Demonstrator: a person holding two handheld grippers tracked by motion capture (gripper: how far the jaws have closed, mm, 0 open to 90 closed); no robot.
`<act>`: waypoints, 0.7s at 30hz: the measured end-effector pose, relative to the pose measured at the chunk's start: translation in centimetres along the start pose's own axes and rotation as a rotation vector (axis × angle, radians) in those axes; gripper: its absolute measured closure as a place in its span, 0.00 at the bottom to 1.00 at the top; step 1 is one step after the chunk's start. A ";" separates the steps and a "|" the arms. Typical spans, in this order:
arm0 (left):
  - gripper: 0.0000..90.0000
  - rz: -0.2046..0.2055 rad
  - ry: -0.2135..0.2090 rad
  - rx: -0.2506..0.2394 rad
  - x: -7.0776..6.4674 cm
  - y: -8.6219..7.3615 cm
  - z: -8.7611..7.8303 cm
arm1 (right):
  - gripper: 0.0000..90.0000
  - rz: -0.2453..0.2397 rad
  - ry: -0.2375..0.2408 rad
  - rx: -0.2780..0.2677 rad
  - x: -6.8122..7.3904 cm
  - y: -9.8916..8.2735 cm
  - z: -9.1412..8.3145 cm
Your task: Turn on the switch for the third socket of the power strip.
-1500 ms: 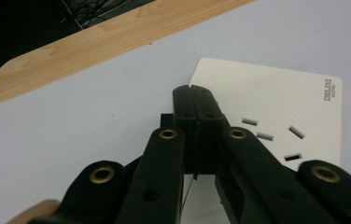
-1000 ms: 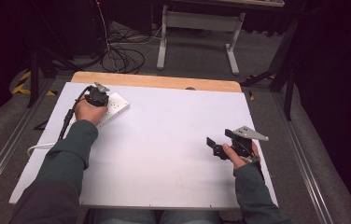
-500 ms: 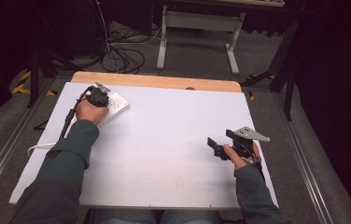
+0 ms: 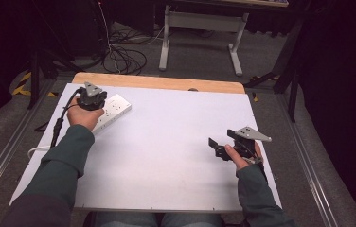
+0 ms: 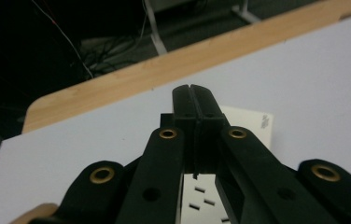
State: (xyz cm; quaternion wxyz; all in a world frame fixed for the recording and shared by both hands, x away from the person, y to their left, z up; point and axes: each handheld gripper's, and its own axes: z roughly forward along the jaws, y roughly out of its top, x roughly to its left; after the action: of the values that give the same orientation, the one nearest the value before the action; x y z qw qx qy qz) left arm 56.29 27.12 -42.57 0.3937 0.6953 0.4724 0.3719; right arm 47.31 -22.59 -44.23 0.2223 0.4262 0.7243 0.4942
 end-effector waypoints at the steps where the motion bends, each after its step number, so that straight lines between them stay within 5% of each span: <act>1: 1.00 -0.020 -0.003 -0.029 0.2 -0.2 -1.1 | 0.14 -0.007 0.000 -0.001 0.0 0.1 0.0; 9: 1.00 -0.145 -0.019 -0.169 1.0 -2.7 -8.9 | 0.14 -0.029 -0.003 0.000 0.2 0.7 0.7; 11: 1.00 -0.133 -0.007 -0.190 0.8 -2.9 -10.3 | 0.14 -0.031 -0.004 0.003 0.2 0.8 1.0; 13: 1.00 -0.102 0.004 -0.195 0.6 -3.2 -11.3 | 0.14 -0.036 -0.005 0.007 0.3 0.9 1.2; 21: 1.00 -0.180 -0.001 -0.226 0.5 -4.4 -13.9 | 0.14 -0.044 -0.014 0.009 0.2 1.0 1.2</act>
State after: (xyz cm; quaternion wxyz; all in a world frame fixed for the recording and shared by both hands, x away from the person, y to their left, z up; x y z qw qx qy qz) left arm 42.45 31.41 -40.73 0.5017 0.6015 0.4879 0.3854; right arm 48.51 -21.64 -43.80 0.2364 0.4147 0.7341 0.4829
